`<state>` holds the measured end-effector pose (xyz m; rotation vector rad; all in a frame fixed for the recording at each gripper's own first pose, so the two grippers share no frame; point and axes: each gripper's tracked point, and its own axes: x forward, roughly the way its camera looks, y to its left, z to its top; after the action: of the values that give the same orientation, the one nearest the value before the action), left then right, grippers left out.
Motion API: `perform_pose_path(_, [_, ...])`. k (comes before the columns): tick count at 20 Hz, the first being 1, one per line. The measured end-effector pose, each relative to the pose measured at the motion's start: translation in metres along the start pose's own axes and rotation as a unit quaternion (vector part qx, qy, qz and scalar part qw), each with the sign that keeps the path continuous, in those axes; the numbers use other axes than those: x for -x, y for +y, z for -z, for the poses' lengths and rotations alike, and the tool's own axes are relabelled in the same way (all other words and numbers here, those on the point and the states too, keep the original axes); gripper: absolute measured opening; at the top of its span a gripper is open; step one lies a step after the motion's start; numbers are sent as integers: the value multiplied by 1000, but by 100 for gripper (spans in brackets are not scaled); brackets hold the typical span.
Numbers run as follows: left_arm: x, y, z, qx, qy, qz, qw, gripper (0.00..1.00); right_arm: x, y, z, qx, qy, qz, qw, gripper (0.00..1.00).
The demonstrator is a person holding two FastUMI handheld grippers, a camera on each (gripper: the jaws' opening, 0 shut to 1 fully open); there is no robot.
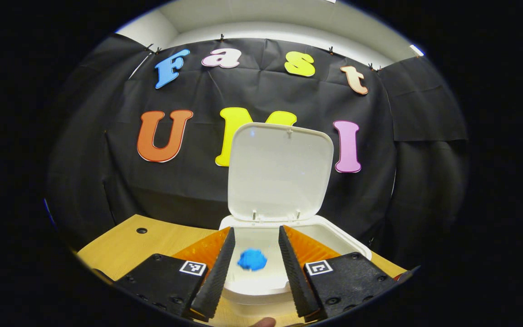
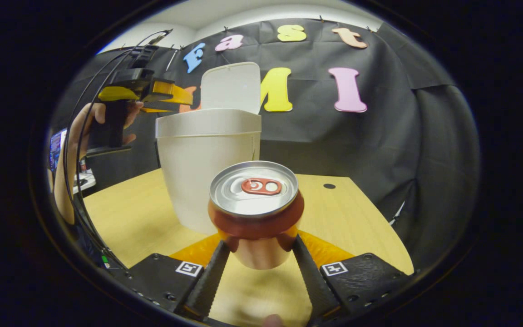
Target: Press the lid of the desktop garbage bin to open it, pick up the crumpled paper on the desktop and throw it into the bin, then pick up the pop can on the desktop and drop it into the bin, and finally close the garbage bin lid.
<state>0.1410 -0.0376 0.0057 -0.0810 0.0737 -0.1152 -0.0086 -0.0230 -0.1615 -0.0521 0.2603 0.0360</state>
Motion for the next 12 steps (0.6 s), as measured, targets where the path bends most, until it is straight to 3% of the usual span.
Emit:
perform_pose_path(2, [2, 1, -1, 1, -4, -1, 1000, 77, 0, -1, -1, -1, 0, 0, 1000, 80])
perform_pose_path(3, [4, 3, -4, 2, -6, -3, 1000, 92, 0, -2, -3, -2, -2, 0, 1000, 80])
perform_pose_path(4, [7, 3, -5, 2, -9, -5, 1000, 98, 0, -2, -6, -2, -4, -1, 1000, 80])
perform_pose_path(12, [30, 15, -8, 7, -18, -16, 1000, 99, 1, -1, -77, 31, -58, -6, 998, 80])
